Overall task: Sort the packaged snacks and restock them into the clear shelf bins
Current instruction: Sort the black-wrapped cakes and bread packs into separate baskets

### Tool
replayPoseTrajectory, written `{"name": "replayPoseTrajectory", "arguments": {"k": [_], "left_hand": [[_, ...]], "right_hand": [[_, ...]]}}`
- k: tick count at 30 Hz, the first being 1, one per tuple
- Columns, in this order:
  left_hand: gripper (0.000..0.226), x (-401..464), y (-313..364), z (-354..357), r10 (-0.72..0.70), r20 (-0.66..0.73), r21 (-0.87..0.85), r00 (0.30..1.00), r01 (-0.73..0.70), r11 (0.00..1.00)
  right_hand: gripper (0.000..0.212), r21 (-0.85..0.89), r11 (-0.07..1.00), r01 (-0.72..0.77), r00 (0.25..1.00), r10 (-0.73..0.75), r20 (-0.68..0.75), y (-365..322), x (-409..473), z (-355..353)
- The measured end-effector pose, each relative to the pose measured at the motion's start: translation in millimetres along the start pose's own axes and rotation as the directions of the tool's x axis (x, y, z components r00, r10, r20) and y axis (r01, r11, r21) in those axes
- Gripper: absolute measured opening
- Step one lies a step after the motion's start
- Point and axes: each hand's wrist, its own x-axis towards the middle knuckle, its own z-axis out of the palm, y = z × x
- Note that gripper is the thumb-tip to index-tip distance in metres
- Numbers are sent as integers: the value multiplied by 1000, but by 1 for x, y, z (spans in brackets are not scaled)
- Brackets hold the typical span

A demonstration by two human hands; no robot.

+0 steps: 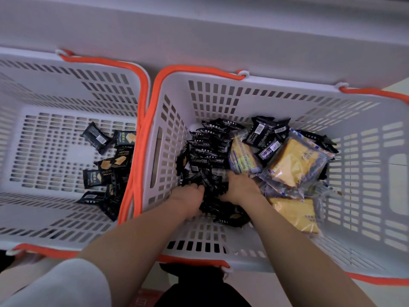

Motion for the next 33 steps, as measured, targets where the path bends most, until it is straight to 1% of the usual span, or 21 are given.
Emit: {"name": "replayPoseTrajectory", "arguments": {"k": [2,3,5,7,8,11,13,15,17,19,20,22,23,24,26,28,30,33], "left_hand": [[60,1,0,1,22,22,23,1000,-23,999],[61,1,0,2,24,22,38,999,-25,999],[60,2,2,2,15,13,69,1000,-16,997],[58,2,6,1,5,-12,97,1000,-4,995],[55,1,7,0,3,-33,111,999,1,994],[46,-2,6,-7,10,-100,139,995,4,990],[44,-4,2,-17,6,-143,143,990,14,990],[40,-4,-2,-26,-16,-195,112,981,38,993],[38,-2,-7,-32,-58,-215,43,975,69,997],[37,4,-12,-33,-93,-166,-36,982,88,995],[38,8,-14,-31,-100,-135,-74,986,91,993],[43,17,-17,-23,-91,-106,-130,990,77,988],[48,20,-16,-19,-78,-103,-150,992,62,987],[52,23,-15,-15,-69,-96,-167,993,52,985],[55,27,-12,-8,-67,-85,-189,994,50,981],[55,31,-10,-3,-58,-87,-204,995,39,978],[53,34,-10,-4,-53,-90,-198,995,34,980],[55,36,-11,-10,-43,-59,-158,997,33,987]], "right_hand": [[60,69,998,2,996,4,-85,10,-7,-6],[56,105,994,26,990,-11,-140,17,-11,-10],[55,139,984,108,971,-75,-227,34,-22,-16],[59,108,975,193,949,-157,-275,45,-33,-19],[60,51,975,217,940,-195,-282,48,-37,-19],[58,-188,952,240,932,-281,-227,40,-43,-9],[60,-266,931,252,944,-297,-145,32,-41,-1],[61,-260,925,277,950,-304,-67,28,-37,0],[59,-204,924,322,946,-323,31,31,-33,-5],[63,-154,919,362,930,-345,128,36,-31,-8],[70,-148,915,376,923,-354,153,38,-32,-7],[92,-201,895,398,916,-374,147,39,-34,-2],[100,-263,873,410,912,-393,120,39,-34,2],[103,-327,848,418,906,-416,79,38,-33,7],[97,-409,814,412,891,-454,-5,36,-28,13],[91,-447,800,401,885,-465,-38,34,-23,13],[92,-477,782,401,885,-466,-21,32,-19,12],[92,-565,726,392,890,-455,33,29,-16,9]]}}
